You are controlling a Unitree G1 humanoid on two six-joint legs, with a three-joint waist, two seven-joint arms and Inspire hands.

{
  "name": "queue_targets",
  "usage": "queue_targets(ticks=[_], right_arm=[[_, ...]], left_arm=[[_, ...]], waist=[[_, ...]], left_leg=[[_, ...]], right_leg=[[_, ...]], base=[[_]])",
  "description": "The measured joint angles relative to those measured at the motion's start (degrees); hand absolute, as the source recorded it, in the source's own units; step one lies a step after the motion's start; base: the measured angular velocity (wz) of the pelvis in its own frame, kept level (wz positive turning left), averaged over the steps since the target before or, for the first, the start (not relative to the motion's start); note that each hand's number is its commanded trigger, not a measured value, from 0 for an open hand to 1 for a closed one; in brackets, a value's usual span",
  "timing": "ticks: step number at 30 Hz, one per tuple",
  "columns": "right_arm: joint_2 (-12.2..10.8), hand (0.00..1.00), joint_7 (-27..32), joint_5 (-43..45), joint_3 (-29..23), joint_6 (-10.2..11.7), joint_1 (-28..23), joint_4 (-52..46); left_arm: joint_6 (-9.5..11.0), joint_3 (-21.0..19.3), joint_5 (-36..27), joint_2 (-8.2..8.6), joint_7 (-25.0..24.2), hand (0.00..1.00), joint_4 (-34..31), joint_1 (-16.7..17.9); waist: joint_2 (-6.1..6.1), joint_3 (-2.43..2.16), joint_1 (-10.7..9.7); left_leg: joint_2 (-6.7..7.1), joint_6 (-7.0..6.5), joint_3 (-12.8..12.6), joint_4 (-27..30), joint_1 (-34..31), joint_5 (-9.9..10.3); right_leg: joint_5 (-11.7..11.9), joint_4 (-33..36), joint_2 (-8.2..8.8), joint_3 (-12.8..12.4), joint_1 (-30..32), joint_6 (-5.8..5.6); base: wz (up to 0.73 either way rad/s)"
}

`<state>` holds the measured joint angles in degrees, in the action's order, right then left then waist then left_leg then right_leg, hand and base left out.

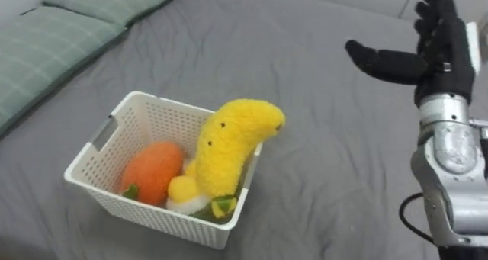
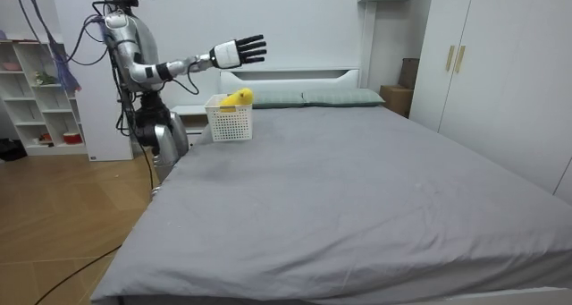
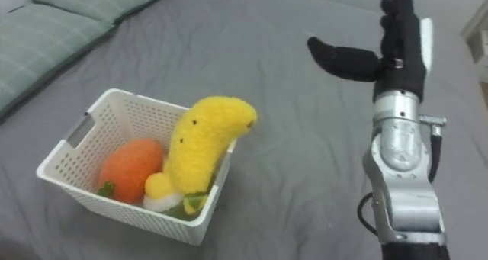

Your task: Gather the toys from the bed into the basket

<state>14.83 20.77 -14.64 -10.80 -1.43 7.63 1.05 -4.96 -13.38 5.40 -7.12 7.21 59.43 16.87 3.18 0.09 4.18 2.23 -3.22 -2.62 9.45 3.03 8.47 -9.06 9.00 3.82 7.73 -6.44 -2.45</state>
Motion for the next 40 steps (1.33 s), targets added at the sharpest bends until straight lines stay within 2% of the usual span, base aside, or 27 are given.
queue_targets(ticks=[1, 4, 8, 9, 11, 13, 17, 19, 23, 26, 30, 31, 34, 37, 40], right_arm=[[0.1, 0.0, 1.3, -2.5, -1.7, 0.1, -1.2, 1.4], [0.0, 0.0, 3.5, -4.5, -5.6, 0.1, -5.4, 3.9], [0.0, 0.0, 5.9, -6.9, -7.9, 0.5, -10.2, 10.0], [0.0, 0.0, 6.1, -8.2, -8.1, 0.6, -11.8, 13.5], [-0.5, 0.0, 6.3, -10.1, -8.1, 0.6, -15.0, 18.1], [-2.1, 0.0, 5.9, -10.9, -8.5, 0.7, -16.8, 27.9], [-2.5, 0.0, 3.2, -15.4, -8.6, 0.6, -20.0, 44.0], [-3.0, 0.0, 1.9, -16.3, -8.9, 0.6, -20.8, 52.6], [-4.5, 0.0, -0.4, -16.1, -8.8, 0.2, -22.1, 62.1], [-4.6, 0.0, -4.9, -11.0, -8.3, -0.9, -22.0, 68.4], [-4.1, 0.0, -13.3, -2.6, -3.0, -5.2, -20.6, 76.4], [-4.2, 0.0, -15.3, 0.6, -1.3, -6.8, -20.4, 77.6], [-4.8, 0.0, -19.0, 6.6, 0.5, -9.4, -20.2, 77.7], [-5.0, 0.0, -21.0, 11.2, 2.9, -11.1, -19.2, 77.6], [-4.9, 0.0, -21.1, 14.1, 4.0, -11.4, -16.6, 77.6]], left_arm=[[0.1, 0.0, 0.1, -0.02, 0.0, 0.0, 0.0, 0.1], [0.1, -0.5, 0.5, -0.03, 0.0, 0.0, -0.3, 0.5], [0.0, -1.1, -0.2, -0.51, 0.1, 0.0, -0.4, 0.5], [0.0, -1.1, -0.3, -0.71, 0.1, 0.0, -0.4, 0.3], [0.1, -1.1, -0.4, -0.83, 0.1, 0.0, -0.4, -0.5], [0.2, -1.4, -0.4, -0.79, 0.1, 0.0, -0.2, -0.6], [0.1, -1.4, -1.5, -0.65, -0.1, 0.0, 0.3, 0.2], [0.1, -1.4, -1.5, -0.51, -0.2, 0.0, 0.4, 0.6], [0.1, -1.5, -1.2, -0.4, -0.7, 0.0, 1.5, 0.2], [-0.2, -2.3, -0.8, -0.34, -1.8, 0.0, 1.8, 0.5], [-2.4, -2.3, -0.7, -0.39, -1.7, 0.0, 2.0, 0.2], [-2.7, -2.2, -0.6, -0.26, -1.7, 0.0, 2.0, 0.2], [-3.5, -2.2, 1.5, -0.25, -1.7, 0.0, 2.2, 0.2], [-4.1, -1.6, 1.6, -0.12, -1.4, 0.0, 2.5, 0.2], [-4.9, -1.0, 1.6, 0.29, -1.1, 0.0, 3.3, -0.5]], waist=[[-0.09, 0.03, -0.9], [-0.39, -0.03, -2.8], [-0.57, -0.04, -5.4], [-0.58, -0.09, -6.3], [-0.74, -0.15, -6.6], [-1.11, -0.27, -7.1], [-1.24, -0.17, -8.6], [-1.59, -0.2, -8.8], [-1.47, -0.19, -8.7], [-1.4, -0.09, -8.5], [-0.72, -0.14, -8.3], [-0.74, -0.15, -8.1], [-1.17, -0.4, -7.4], [-1.5, -0.31, -6.3], [-1.74, -0.23, -5.2]], left_leg=[[-0.42, 0.11, -1.2, 0.0, 0.5, 0.4], [-1.11, 0.29, -2.9, 0.0, 0.7, 1.3], [-1.78, 0.58, -5.2, 0.0, 1.6, 1.9], [-1.88, 0.64, -5.4, 0.0, 1.7, 2.1], [-2.09, 0.71, -6.3, 0.0, 1.8, 2.3], [-2.53, 0.91, -8.0, -0.4, 2.9, 2.7], [-2.66, 0.98, -8.6, -0.7, 3.6, 3.1], [-2.66, 1.03, -8.9, -0.7, 3.6, 3.1], [-2.59, 1.12, -9.2, -0.7, 4.1, 3.1], [-2.61, 1.18, -9.6, -0.8, 4.5, 3.1], [-2.63, 1.2, -9.6, -0.8, 4.6, 3.2], [-2.64, 1.21, -9.6, -0.7, 4.6, 3.3], [-2.63, 1.2, -9.3, -0.7, 4.6, 3.4], [-2.57, 1.21, -9.0, -0.8, 5.5, 3.4], [-2.57, 1.21, -8.9, -0.9, 5.7, 3.4]], right_leg=[[0.1, 0.1, -0.23, -0.3, -0.1, 0.1], [0.1, 0.7, -0.77, -1.7, 0.2, 0.11], [0.1, 0.7, -1.36, -3.5, 0.7, 0.19], [0.1, 0.7, -1.46, -3.6, 0.6, 0.19], [0.1, 0.7, -1.68, -4.6, 0.8, 0.2], [0.1, 0.8, -2.13, -6.0, 0.6, 0.32], [-0.1, 0.8, -2.24, -6.5, 0.2, 0.59], [-0.3, 0.8, -2.25, -7.0, 0.4, 0.83], [-0.9, 0.9, -2.28, -7.5, 0.6, 0.92], [-1.4, 1.2, -2.21, -7.6, 0.6, 0.91], [-1.4, 1.6, -2.19, -7.5, 0.7, 0.95], [-1.4, 1.4, -2.21, -7.5, 0.6, 0.95], [-1.3, 0.9, -2.2, -7.3, 0.2, 0.92], [-1.3, 0.7, -2.2, -7.0, -0.7, 0.92], [-1.3, 0.7, -2.15, -6.9, -1.0, 0.94]], base=[[-0.39], [-0.36], [-0.33], [-0.15], [-0.24], [-0.38], [-0.13], [-0.12], [-0.03], [-0.07], [0.0], [0.0], [0.01], [0.07], [0.0]])
